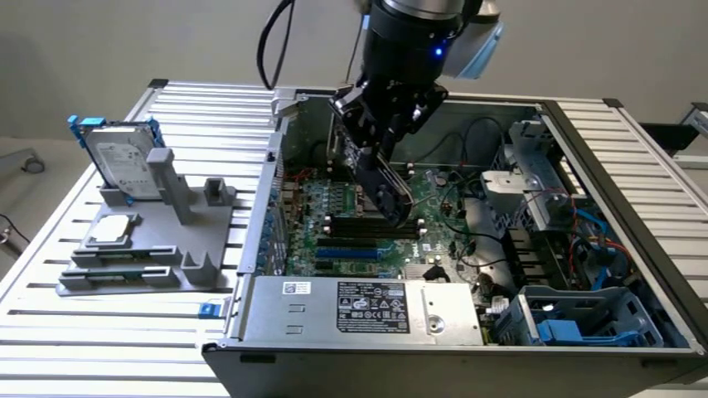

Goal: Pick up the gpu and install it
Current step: 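Insert the gpu into the slot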

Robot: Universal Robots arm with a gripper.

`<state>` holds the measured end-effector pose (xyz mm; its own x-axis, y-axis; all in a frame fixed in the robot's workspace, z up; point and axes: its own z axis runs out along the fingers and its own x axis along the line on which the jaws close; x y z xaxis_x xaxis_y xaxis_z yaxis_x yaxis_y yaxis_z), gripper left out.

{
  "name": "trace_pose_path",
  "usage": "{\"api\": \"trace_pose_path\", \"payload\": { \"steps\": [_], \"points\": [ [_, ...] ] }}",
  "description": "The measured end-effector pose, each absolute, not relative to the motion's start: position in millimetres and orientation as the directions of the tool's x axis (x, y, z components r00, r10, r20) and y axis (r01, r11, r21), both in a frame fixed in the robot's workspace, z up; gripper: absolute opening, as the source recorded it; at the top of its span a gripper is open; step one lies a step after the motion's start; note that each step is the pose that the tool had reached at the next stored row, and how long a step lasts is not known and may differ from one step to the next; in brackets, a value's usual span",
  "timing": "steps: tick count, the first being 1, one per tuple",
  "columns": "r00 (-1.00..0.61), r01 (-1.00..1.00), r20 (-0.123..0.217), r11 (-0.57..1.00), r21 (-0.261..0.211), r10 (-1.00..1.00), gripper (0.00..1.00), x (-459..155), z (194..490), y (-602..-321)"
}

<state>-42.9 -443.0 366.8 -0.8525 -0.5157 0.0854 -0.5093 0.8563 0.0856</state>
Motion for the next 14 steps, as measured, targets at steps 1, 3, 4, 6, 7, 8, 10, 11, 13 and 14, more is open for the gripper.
{"api": "trace_pose_path", "payload": {
  "steps": [1, 3, 4, 6, 7, 8, 10, 11, 13, 14],
  "points": [
    [-0.844, -0.523, 0.083, 0.848, 0.087, -0.530, 0.26, -42.9, 366.5, -443.0],
    [-0.827, -0.550, 0.078, 0.830, 0.090, -0.557, 0.26, -43.0, 365.7, -443.0],
    [-0.818, -0.564, 0.076, 0.821, 0.092, -0.570, 0.26, -42.9, 365.3, -443.0],
    [-0.799, -0.590, 0.071, 0.802, 0.095, -0.597, 0.26, -42.9, 364.6, -443.0],
    [-0.790, -0.603, 0.068, 0.792, 0.096, -0.610, 0.26, -42.9, 364.2, -443.0],
    [-0.779, -0.617, 0.065, 0.781, 0.097, -0.624, 0.26, -42.9, 363.7, -443.0],
    [-0.758, -0.643, 0.061, 0.759, 0.099, -0.650, 0.26, -42.9, 362.9, -442.9],
    [-0.747, -0.656, 0.059, 0.748, 0.100, -0.662, 0.26, -42.9, 362.5, -443.0],
    [-0.722, -0.683, 0.056, 0.723, 0.100, -0.690, 0.26, -42.9, 361.6, -443.0],
    [-0.709, -0.697, 0.055, 0.711, 0.099, -0.703, 0.26, -43.0, 361.1, -443.0]
  ]
}}
